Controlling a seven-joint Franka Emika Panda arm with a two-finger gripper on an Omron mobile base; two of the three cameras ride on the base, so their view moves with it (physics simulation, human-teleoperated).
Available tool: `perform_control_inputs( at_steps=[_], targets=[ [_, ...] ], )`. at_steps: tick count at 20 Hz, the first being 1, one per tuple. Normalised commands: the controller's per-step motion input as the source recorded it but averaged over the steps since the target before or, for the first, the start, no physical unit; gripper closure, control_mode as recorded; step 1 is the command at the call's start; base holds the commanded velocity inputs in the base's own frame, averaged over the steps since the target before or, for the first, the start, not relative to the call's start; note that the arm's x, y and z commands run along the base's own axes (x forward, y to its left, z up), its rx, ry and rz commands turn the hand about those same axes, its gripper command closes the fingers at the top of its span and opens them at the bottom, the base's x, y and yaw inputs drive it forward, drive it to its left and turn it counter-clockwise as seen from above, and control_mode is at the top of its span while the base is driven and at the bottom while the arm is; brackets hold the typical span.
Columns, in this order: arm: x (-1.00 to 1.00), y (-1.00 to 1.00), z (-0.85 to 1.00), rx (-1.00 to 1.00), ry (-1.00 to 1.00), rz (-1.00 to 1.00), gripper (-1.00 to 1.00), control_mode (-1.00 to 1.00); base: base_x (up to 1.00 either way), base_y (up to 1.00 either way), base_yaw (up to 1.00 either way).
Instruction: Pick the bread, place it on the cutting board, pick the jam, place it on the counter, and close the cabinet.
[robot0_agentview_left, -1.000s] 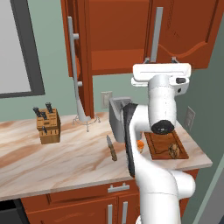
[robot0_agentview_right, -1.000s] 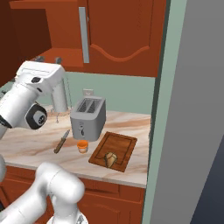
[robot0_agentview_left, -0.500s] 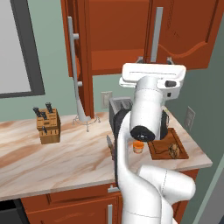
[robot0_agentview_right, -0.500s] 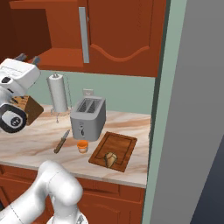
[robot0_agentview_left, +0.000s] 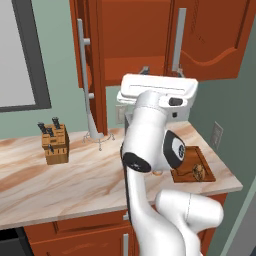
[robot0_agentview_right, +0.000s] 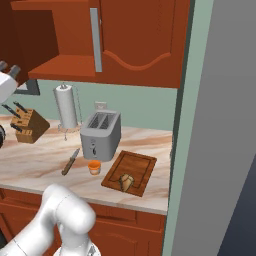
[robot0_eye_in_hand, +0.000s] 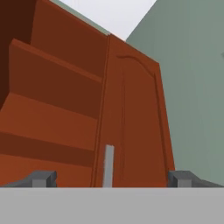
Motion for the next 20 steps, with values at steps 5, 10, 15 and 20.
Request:
perform_control_inputs(
  at_steps=[5, 10, 15, 20],
  targets=[
    [-0.07, 0.5, 0.0, 0.0, 0.0, 0.0, -1.0, -1.0, 0.0, 0.0, 0.0],
    [-0.1, 0.53, 0.0, 0.0, 0.0, 0.0, -1.0, -1.0, 0.0, 0.0, 0.0],
    [-0.19, 0.44, 0.0, 0.0, 0.0, 0.0, -1.0, -1.0, 0.0, 0.0, 0.0],
    [-0.44, 0.27, 0.0, 0.0, 0.0, 0.0, -1.0, -1.0, 0.0, 0.0, 0.0]
  ],
)
